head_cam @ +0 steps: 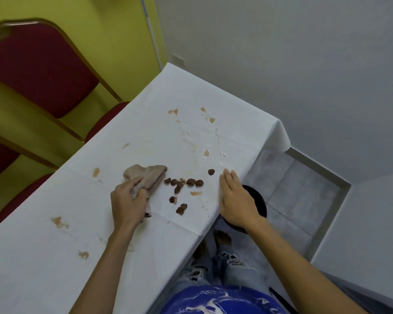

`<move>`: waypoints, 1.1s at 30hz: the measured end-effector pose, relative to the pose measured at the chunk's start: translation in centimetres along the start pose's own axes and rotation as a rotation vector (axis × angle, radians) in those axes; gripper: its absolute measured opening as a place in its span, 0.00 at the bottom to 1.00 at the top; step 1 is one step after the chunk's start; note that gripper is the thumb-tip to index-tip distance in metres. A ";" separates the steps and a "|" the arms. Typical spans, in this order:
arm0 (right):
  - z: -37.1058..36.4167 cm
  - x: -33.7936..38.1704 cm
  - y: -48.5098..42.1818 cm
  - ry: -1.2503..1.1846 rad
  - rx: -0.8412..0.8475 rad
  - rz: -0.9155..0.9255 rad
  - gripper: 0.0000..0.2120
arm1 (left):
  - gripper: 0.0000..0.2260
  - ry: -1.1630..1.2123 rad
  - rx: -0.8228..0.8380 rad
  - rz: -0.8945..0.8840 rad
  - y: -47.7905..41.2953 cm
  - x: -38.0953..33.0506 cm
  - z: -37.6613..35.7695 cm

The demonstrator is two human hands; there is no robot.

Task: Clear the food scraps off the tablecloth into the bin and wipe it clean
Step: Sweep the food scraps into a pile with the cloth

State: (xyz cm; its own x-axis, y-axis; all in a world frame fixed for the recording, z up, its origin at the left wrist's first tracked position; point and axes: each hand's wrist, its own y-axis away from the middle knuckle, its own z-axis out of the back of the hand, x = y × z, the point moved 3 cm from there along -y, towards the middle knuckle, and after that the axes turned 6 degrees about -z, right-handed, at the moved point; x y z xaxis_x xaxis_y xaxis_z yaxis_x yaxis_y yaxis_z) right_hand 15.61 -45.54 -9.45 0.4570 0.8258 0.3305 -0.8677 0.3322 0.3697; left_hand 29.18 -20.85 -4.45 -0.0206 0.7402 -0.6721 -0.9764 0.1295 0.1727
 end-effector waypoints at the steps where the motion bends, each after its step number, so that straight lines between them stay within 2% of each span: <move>1: -0.1 0.1 0.0 0.000 0.004 -0.006 0.31 | 0.24 0.004 0.009 0.006 0.4 0.3 -0.8; 5: -0.2 0.3 0.0 -0.004 0.000 -0.024 0.31 | 0.20 0.072 -0.006 0.068 1.7 -1.5 -5.1; 11: -0.1 0.4 -0.1 0.031 0.012 -0.015 0.32 | 0.21 0.156 0.102 -0.067 2.1 -5.7 -9.3; 16: 0.0 0.3 0.0 0.058 0.017 -0.012 0.32 | 0.22 0.141 -0.143 -0.028 3.4 -3.6 -5.5; 19: 0.0 0.5 0.0 0.054 0.017 -0.020 0.31 | 0.22 0.123 -0.201 0.071 6.6 -0.3 -3.7; 25: -0.2 0.6 0.1 0.068 0.019 -0.033 0.32 | 0.31 0.219 -0.137 0.090 10.0 -0.3 -7.4; 33: -0.4 0.6 -0.2 0.102 0.014 -0.028 0.32 | 0.30 0.302 -0.114 0.026 4.1 -7.8 -13.0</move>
State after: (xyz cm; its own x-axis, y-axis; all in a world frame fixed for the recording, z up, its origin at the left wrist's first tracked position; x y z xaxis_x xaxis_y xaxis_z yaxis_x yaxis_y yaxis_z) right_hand 15.96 -44.91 -9.64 0.4582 0.8586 0.2299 -0.8516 0.3500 0.3903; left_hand 22.54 -34.66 -7.87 -0.0916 0.5112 -0.8545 -0.9922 0.0262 0.1220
